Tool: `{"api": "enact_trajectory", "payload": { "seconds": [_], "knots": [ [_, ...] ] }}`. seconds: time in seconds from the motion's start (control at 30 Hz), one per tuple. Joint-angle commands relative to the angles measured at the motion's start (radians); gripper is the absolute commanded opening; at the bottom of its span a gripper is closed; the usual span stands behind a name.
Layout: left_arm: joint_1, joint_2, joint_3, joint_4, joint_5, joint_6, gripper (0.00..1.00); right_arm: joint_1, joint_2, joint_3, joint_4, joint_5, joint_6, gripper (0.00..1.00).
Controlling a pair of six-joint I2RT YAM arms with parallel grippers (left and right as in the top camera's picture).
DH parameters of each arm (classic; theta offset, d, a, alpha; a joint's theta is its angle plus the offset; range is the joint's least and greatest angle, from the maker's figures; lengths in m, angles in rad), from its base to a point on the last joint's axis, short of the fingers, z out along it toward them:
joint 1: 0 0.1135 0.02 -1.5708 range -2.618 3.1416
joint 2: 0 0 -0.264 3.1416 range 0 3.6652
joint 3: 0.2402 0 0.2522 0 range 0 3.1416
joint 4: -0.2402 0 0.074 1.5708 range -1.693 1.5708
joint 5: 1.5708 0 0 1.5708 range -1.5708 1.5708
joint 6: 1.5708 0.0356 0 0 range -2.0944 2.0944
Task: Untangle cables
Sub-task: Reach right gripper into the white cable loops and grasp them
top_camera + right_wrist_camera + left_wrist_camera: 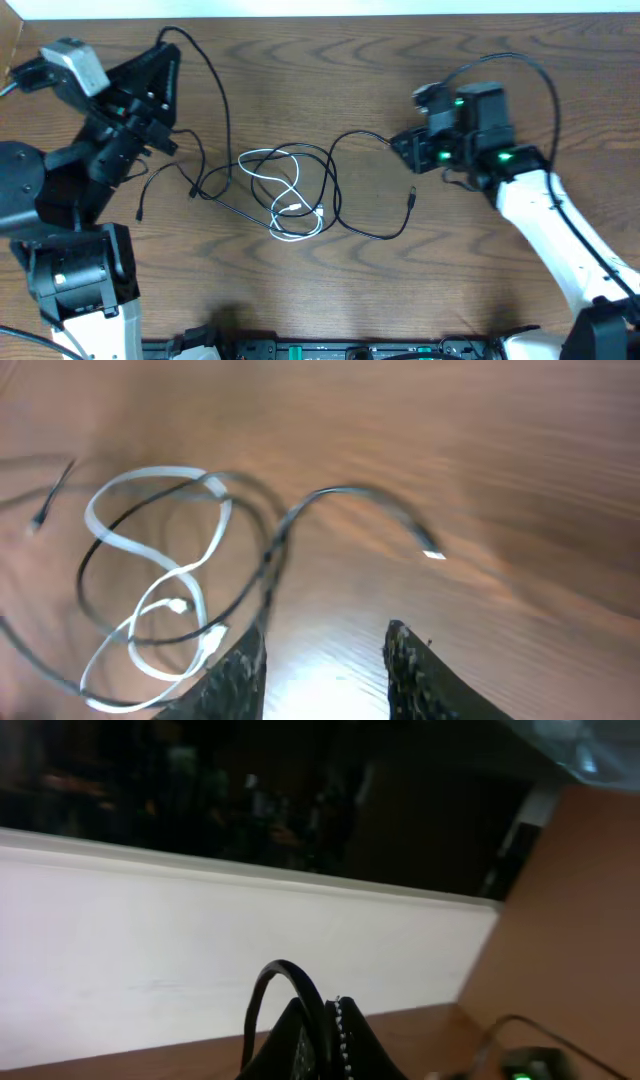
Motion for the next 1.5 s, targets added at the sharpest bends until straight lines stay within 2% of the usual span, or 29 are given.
{"api": "enact_trajectory", "payload": {
  "seconds": [0.0, 0.17, 0.37, 0.5, 0.6, 0.93, 1.47],
  "knots": [
    [-0.053, -0.005, 0.004, 0.004, 0.017, -0.011, 0.08, 0.097, 0.084, 0.008, 0.044, -0.037, -0.096, 0.39],
    [-0.129, -0.002, 0.004, -0.005, 0.037, -0.011, 0.08, 0.235, 0.228, 0.008, 0.214, -0.055, -0.098, 0.43],
    [-0.154, 0.010, 0.004, -0.011, 0.077, -0.012, 0.08, 0.291, 0.333, 0.008, 0.357, -0.110, -0.051, 0.45],
    [-0.154, 0.012, 0.004, -0.069, 0.077, -0.015, 0.08, 0.320, 0.388, 0.013, 0.438, -0.134, -0.032, 0.47],
    [-0.154, 0.014, 0.004, -0.139, 0.076, 0.000, 0.08, 0.335, 0.413, 0.031, 0.449, -0.137, -0.024, 0.49],
    [-0.154, 0.013, 0.004, -0.452, 0.008, 0.175, 0.08, 0.361, 0.435, 0.083, 0.447, -0.125, -0.018, 0.51],
    [-0.154, -0.007, 0.022, -0.470, 0.008, 0.192, 0.08, 0.419, 0.501, 0.084, 0.471, -0.125, -0.037, 0.52]
  ]
}}
